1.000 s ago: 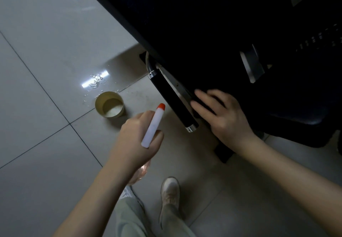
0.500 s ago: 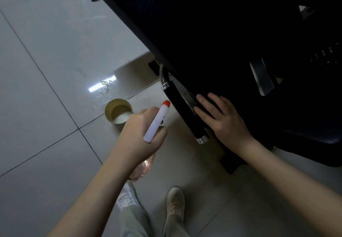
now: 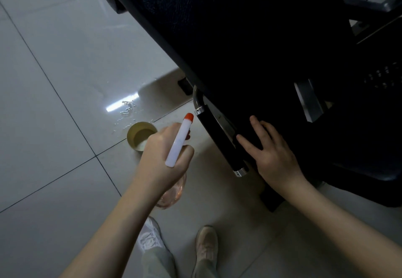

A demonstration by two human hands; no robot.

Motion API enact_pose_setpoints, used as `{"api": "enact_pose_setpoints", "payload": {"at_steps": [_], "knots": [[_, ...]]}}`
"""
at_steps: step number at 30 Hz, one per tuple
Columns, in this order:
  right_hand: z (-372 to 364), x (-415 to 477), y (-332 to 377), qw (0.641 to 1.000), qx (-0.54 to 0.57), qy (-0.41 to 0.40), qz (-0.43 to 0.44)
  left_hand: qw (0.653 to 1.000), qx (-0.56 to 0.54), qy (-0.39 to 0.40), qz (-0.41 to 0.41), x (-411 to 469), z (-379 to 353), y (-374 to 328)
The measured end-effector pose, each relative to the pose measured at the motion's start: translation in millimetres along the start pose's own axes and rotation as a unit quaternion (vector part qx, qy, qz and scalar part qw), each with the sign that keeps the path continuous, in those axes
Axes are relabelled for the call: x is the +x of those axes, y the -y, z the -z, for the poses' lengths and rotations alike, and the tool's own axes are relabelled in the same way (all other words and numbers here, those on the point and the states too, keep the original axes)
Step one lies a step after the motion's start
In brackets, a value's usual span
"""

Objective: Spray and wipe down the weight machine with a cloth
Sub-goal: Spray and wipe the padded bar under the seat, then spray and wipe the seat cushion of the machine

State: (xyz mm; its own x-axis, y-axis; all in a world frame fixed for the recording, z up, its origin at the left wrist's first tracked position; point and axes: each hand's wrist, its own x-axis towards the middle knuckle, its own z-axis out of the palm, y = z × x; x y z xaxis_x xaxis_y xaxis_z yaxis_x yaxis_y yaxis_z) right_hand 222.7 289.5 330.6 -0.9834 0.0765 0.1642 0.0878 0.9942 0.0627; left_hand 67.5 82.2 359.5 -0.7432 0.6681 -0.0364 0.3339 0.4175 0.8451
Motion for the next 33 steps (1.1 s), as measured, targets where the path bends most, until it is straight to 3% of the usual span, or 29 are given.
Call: {"api": "enact_pose_setpoints", "payload": {"at_steps": [6,14,19,22,30,33], "knots": [[0,85,16,0.995,-0.020,-0.056,0.078,0.998,-0.038,-0.038,0.040,1,8,8],[-3,63,0,0.981,-0.086,0.004,0.174,0.998,-0.051,-0.020,0.044,0,23,17],[-3,123,24,0.970,-0.152,-0.040,0.186,0.997,-0.064,-0.022,0.034,-2,30,22],[-1,155,38,0.974,-0.137,-0.083,0.159,0.998,-0.049,-0.020,0.037,-6,29,28],[7,98,12,0.971,-0.136,0.013,0.195,0.997,-0.052,0.007,0.053,-7,33,31],[11,130,23,0.969,-0.141,-0.010,0.201,0.999,-0.041,0.003,0.033,-3,39,31]]}}
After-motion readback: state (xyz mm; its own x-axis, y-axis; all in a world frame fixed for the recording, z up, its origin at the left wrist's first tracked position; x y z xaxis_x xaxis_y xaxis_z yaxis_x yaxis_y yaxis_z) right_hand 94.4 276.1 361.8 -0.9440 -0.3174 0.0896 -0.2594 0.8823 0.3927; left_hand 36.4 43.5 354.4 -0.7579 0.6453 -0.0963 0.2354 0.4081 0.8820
